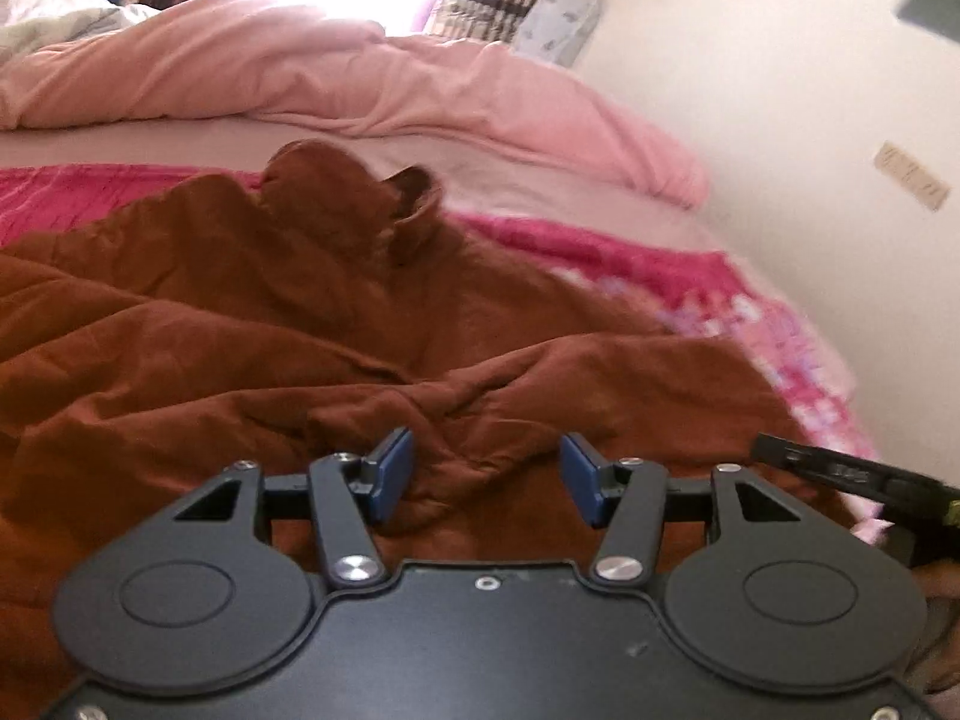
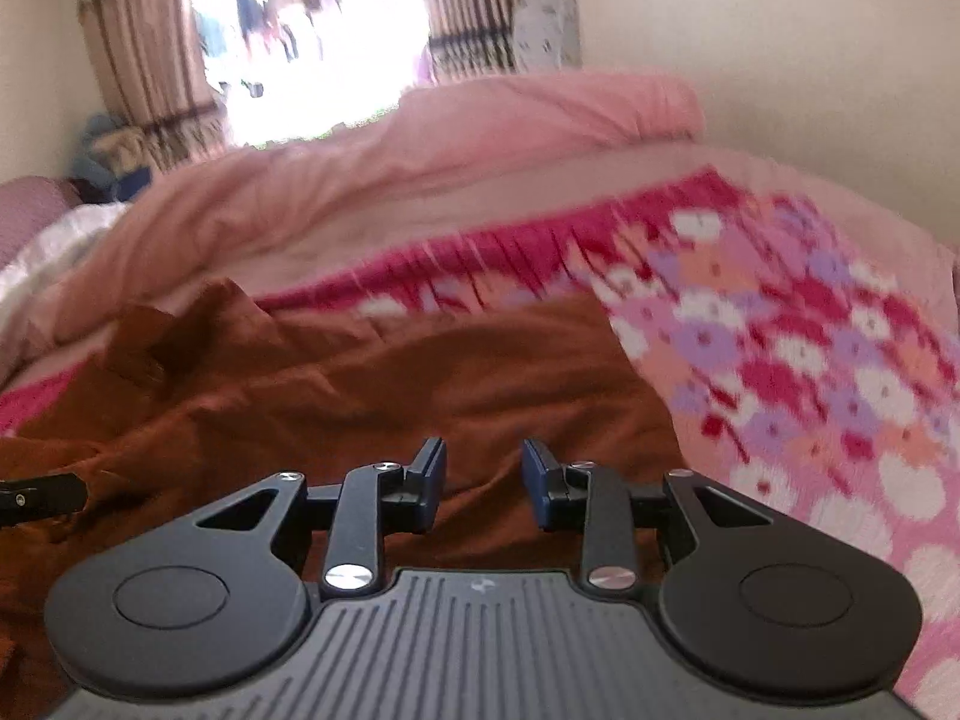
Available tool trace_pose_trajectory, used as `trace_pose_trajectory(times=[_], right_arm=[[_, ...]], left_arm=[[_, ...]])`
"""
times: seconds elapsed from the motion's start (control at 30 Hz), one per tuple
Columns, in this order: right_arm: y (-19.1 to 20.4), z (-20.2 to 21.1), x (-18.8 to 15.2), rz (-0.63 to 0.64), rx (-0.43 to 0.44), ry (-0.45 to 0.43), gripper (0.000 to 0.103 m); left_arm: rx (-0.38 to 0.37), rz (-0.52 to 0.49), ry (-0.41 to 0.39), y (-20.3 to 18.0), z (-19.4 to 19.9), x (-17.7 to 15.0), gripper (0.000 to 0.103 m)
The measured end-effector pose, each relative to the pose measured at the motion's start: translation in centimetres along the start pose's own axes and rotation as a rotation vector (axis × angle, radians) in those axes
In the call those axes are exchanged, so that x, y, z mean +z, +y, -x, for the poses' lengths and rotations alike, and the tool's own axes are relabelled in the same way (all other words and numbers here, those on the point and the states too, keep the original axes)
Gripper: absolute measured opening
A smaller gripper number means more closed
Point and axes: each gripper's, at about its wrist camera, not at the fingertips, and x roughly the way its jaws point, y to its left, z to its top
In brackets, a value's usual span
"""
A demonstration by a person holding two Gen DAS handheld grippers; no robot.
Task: Fold large clothes
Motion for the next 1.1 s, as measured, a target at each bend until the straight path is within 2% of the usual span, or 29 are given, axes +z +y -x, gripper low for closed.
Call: trace_pose_trajectory(times=[0.1, 0.27, 0.33, 0.47, 0.57, 0.67, 0.77, 0.9, 1.1], right_arm=[[-1.1, -1.3, -1.0, -0.038, 0.011, 0.030, 0.033], [-0.8, -0.9, -1.2, -0.006, 0.012, 0.027, 0.033], [-0.6, 0.3, -0.8, -0.009, 0.014, 0.026, 0.034], [-1.0, 4.9, -0.6, -0.003, 0.059, -0.051, 0.038], [-1.4, 7.4, -1.3, 0.008, 0.077, -0.077, 0.038], [-1.6, 7.4, -1.9, -0.001, 0.089, -0.048, 0.038], [-1.9, 6.0, -2.6, -0.008, 0.061, -0.008, 0.038], [-3.0, 4.0, -3.7, -0.036, 0.056, 0.054, 0.038], [-3.8, 3.6, -4.3, -0.079, 0.093, 0.053, 0.037]], left_arm=[[0.018, -0.010, 0.010, 0.9, -1.0, -0.2, 0.057], [0.026, 0.002, 0.021, 1.0, 0.1, 0.5, 0.056], [0.020, 0.019, 0.000, 0.8, 1.8, 0.9, 0.056], [-0.035, 0.006, -0.052, 0.2, 6.7, 0.0, 0.056], [-0.075, -0.012, -0.056, -0.7, 7.9, -0.9, 0.057], [-0.069, -0.022, -0.011, -1.3, 6.5, -1.8, 0.057], [-0.034, -0.015, 0.062, -1.1, 3.9, -2.8, 0.057], [-0.028, -0.014, 0.053, 0.1, 2.4, -4.2, 0.057], [-0.042, 0.029, 0.060, 0.5, 3.7, -3.6, 0.057]])
